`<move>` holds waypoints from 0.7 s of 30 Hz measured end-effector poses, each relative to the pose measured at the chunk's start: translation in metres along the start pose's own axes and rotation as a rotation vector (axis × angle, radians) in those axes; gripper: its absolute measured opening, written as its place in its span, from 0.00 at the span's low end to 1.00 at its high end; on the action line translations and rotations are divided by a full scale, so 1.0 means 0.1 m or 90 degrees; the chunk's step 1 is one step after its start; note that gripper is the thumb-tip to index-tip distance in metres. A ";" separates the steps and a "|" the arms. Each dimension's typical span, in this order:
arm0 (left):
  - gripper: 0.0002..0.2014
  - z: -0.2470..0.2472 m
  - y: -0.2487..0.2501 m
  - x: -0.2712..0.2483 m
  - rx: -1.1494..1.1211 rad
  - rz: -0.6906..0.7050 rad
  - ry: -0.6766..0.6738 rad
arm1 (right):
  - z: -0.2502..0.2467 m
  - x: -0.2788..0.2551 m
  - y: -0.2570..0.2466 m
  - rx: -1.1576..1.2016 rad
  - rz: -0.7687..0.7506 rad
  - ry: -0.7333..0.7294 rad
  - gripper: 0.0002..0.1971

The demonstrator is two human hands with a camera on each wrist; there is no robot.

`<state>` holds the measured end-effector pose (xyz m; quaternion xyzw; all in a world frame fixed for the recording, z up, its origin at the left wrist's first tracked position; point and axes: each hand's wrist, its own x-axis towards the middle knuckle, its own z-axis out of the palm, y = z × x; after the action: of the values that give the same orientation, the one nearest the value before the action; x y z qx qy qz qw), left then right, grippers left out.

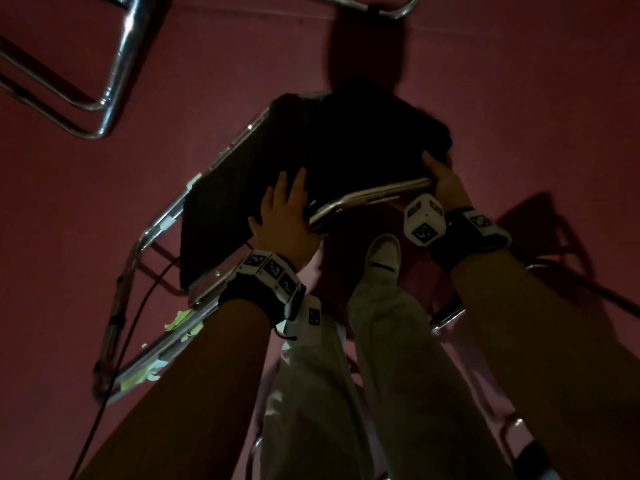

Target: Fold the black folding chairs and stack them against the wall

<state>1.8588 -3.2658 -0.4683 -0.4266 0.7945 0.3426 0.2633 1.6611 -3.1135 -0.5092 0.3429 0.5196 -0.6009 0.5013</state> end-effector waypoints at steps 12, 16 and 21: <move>0.53 1.40 -0.03 -0.04 0.112 0.040 0.083 | -0.52 0.27 0.52 -0.092 0.021 0.149 0.21; 0.55 1.85 -0.15 0.00 0.148 0.082 0.172 | -0.69 0.45 0.79 -0.187 0.060 0.220 0.35; 0.54 2.30 -0.22 0.12 0.148 0.060 0.328 | -0.88 0.57 0.92 -0.246 0.050 0.240 0.25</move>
<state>1.9005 -3.1037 -0.6285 -0.4294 0.8881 0.1410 0.0838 1.7249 -3.0388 -0.6078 0.3666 0.6951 -0.3965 0.4745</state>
